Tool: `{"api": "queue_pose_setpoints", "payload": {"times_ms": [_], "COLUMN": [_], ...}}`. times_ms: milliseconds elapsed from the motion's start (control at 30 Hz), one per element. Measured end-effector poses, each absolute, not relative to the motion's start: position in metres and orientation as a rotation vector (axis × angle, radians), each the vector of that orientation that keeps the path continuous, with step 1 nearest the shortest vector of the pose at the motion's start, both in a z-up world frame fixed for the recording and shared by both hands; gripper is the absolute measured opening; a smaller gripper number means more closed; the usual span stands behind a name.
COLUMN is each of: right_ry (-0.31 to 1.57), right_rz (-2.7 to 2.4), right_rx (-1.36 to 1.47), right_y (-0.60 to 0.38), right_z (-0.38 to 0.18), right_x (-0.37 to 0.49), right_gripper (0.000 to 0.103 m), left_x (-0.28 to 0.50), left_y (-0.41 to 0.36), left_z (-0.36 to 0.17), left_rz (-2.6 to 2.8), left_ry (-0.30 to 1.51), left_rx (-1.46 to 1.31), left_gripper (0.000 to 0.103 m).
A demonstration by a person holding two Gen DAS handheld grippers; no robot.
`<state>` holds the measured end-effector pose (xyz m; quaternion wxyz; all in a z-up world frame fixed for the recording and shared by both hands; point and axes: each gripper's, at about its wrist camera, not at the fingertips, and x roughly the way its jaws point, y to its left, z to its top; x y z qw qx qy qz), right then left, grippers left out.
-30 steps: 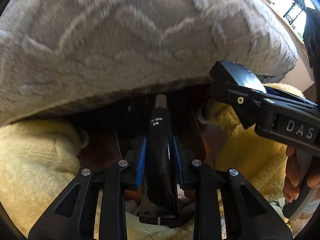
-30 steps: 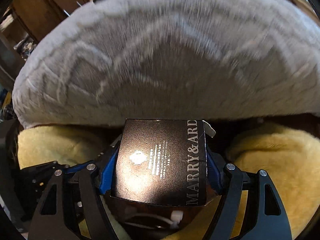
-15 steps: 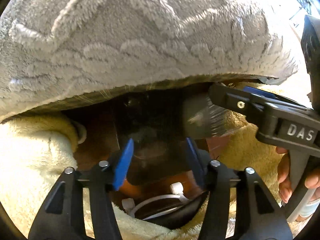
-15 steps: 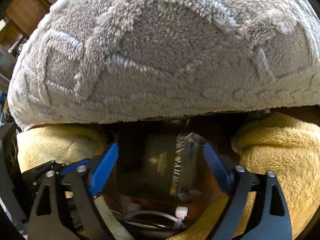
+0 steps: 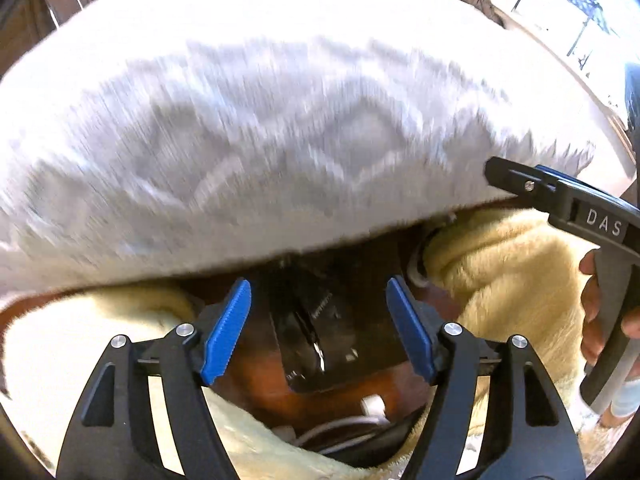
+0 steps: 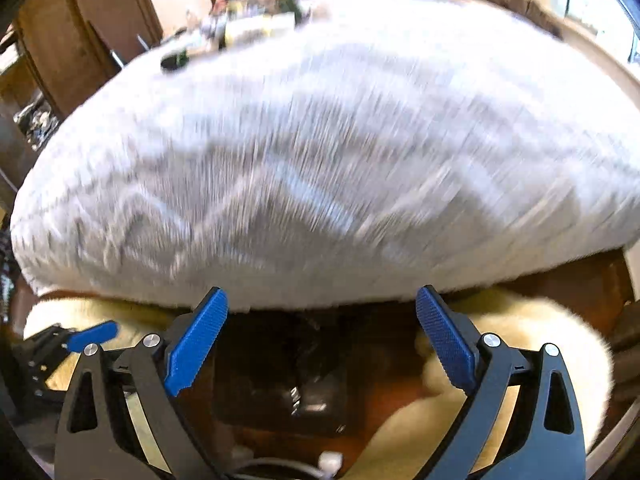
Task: Collect trash
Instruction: 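Return the left tool to the bed and grasp the black thread spool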
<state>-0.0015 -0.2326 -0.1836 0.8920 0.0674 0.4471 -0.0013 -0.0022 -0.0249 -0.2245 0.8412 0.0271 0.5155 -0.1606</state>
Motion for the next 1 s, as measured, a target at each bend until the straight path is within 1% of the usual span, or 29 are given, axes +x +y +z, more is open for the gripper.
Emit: {"api": "queue_pose_setpoints", "payload": {"times_ms": [133,267,400,633,733,1000], "right_ry": [0.840,0.788,0.785,0.835,0.844,0.876], "right_rz": [-0.032,-0.038,-0.003,0.055,0.063,0.077], "right_rx": [0.130,0.108,0.111,0.159,0.156,0.149], "right_y": [-0.250,-0.250,-0.237,-0.216,-0.207,-0.184], "right_z": [-0.157,-0.134,-0.137,-0.148,-0.152,-0.164], "right_x": [0.015,0.039,0.069,0.145,0.172,0.229], "right_gripper": [0.098,0.098,0.098,0.098,0.098,0.098], "left_x": [0.009,0.040,0.073,0.139,0.156,0.195], "left_y": [-0.014,-0.008,-0.003,0.003,0.002,-0.002], "left_z": [-0.190,-0.165,-0.149,-0.151,-0.153,-0.161], "left_rz": [-0.308,-0.261,-0.226,-0.183,-0.205,-0.207], "left_ry": [0.983,0.911,0.886,0.884,0.882,0.881], "left_rx": [0.078,0.104,0.121,0.127,0.106,0.113], "left_gripper": [0.071,0.072,0.073,0.073,0.076,0.077]}}
